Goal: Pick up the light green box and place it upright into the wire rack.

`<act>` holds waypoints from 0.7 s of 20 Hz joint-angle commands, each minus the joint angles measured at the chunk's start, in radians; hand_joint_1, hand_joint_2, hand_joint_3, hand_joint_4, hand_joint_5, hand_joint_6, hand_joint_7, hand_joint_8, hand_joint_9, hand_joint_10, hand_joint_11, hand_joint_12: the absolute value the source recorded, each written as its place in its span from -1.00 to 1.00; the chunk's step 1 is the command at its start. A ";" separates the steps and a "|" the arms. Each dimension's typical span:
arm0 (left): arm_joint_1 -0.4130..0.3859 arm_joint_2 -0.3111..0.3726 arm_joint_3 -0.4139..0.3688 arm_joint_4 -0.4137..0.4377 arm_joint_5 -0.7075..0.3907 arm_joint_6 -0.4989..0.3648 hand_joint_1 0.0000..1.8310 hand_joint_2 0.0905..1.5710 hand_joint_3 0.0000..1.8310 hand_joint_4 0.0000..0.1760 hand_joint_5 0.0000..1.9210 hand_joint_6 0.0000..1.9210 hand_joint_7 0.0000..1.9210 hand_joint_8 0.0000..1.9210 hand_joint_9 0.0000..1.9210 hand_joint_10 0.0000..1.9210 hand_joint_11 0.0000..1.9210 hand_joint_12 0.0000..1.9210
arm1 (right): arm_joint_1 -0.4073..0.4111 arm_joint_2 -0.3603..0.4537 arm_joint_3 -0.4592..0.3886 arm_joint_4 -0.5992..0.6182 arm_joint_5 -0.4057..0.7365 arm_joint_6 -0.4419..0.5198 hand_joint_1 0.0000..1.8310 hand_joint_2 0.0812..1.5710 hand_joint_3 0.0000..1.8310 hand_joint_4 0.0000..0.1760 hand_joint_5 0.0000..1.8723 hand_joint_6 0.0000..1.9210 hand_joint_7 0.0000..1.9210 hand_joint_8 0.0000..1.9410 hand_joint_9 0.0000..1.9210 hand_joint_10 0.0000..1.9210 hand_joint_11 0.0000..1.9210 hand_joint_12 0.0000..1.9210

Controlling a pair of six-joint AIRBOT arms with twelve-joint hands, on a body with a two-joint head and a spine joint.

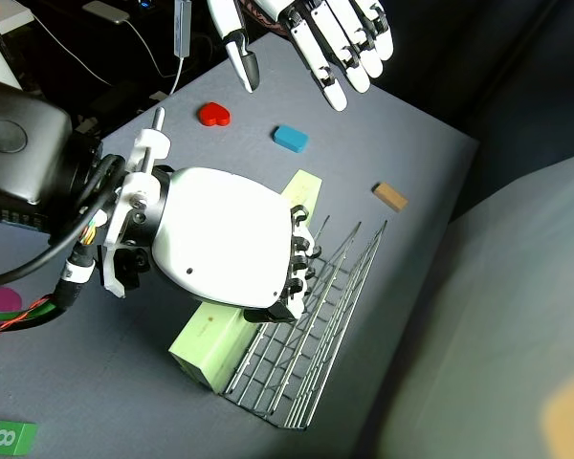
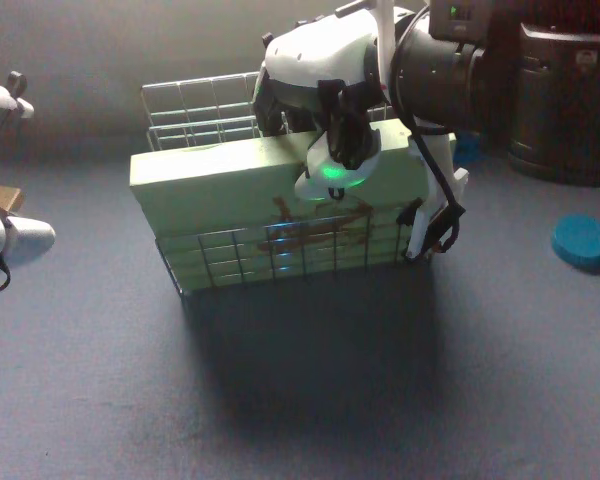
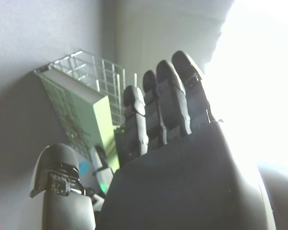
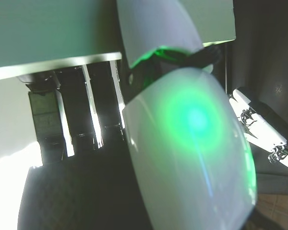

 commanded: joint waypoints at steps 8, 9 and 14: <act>-0.014 0.003 -0.039 0.083 -0.010 -0.015 -0.84 0.47 -1.00 -0.40 -0.67 -1.00 -0.72 -1.00 -0.76 -1.00 -1.00 -0.33 | 0.023 0.004 0.003 -0.046 -0.043 0.005 -0.08 0.44 -1.00 -1.00 -0.39 -0.80 -0.33 -0.89 -0.51 -0.43 -0.67 0.51; -0.014 0.002 -0.045 0.083 -0.008 -0.020 -0.84 0.47 -1.00 -0.40 -0.67 -1.00 -0.72 -1.00 -0.76 -1.00 -1.00 -0.33 | 0.024 0.004 0.003 -0.046 -0.044 0.005 -0.08 0.44 -1.00 -1.00 -0.39 -0.80 -0.33 -0.89 -0.51 -0.43 -0.67 0.51; -0.013 -0.011 -0.060 0.083 -0.005 -0.030 -0.84 0.48 -1.00 -0.39 -0.68 -1.00 -0.74 -1.00 -0.76 -1.00 -1.00 -0.34 | 0.043 0.022 -0.014 -0.045 -0.048 0.006 -0.24 0.31 -1.00 -1.00 -0.61 -1.00 -0.53 -1.00 -0.61 -0.94 -1.00 0.33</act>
